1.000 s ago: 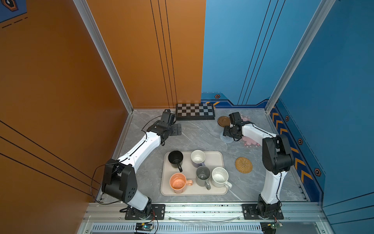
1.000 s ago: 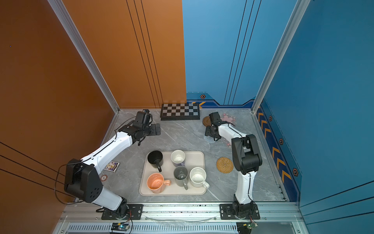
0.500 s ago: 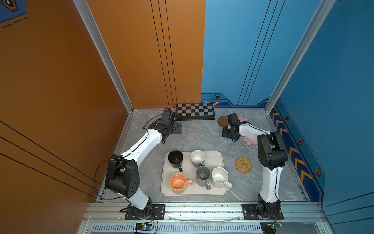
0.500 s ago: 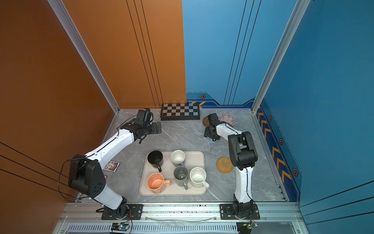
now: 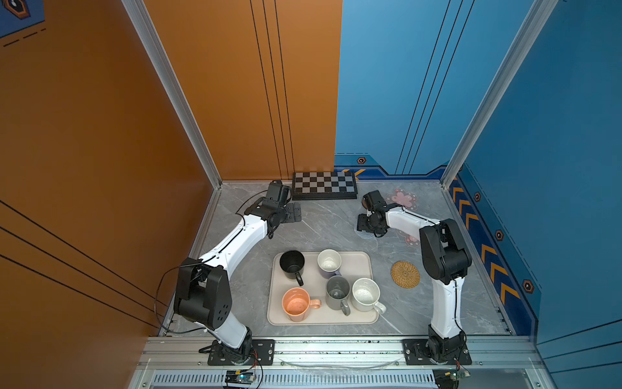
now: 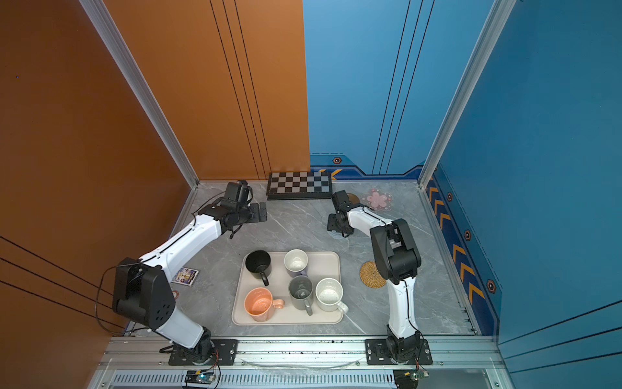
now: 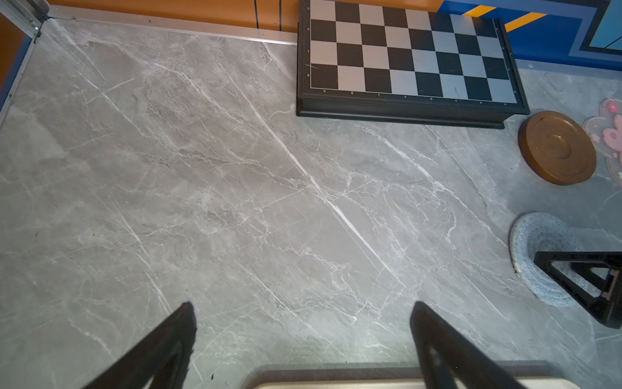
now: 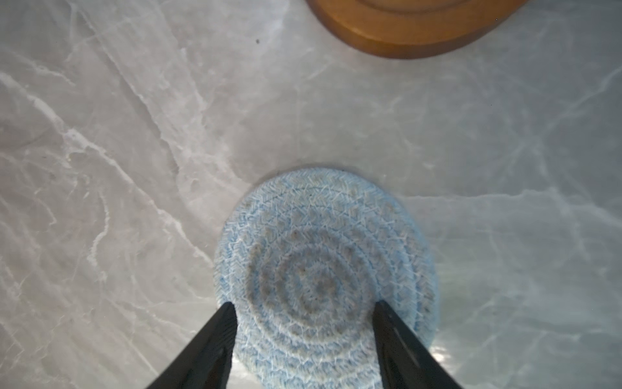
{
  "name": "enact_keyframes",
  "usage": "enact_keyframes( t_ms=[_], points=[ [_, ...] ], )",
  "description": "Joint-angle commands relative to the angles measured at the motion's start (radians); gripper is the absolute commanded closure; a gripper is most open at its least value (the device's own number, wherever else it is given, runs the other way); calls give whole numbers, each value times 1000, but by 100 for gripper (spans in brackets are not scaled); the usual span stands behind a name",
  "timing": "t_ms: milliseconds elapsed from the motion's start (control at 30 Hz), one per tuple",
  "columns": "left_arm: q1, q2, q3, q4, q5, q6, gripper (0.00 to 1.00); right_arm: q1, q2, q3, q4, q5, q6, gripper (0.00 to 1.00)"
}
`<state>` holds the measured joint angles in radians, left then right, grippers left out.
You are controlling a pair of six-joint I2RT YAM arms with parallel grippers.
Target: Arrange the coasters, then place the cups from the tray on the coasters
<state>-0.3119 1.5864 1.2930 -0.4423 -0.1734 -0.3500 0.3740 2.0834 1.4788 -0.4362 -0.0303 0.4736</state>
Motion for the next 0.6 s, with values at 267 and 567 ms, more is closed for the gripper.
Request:
enact_keyframes(
  t_ms=[267,567],
  points=[
    [33,-67,-47,-15,29,-30,0,132,139,95,-100,-105,66,34],
    [44,-95,-70,-15,9,-38,0,233,218,192,-105,-188,85,34]
  ],
)
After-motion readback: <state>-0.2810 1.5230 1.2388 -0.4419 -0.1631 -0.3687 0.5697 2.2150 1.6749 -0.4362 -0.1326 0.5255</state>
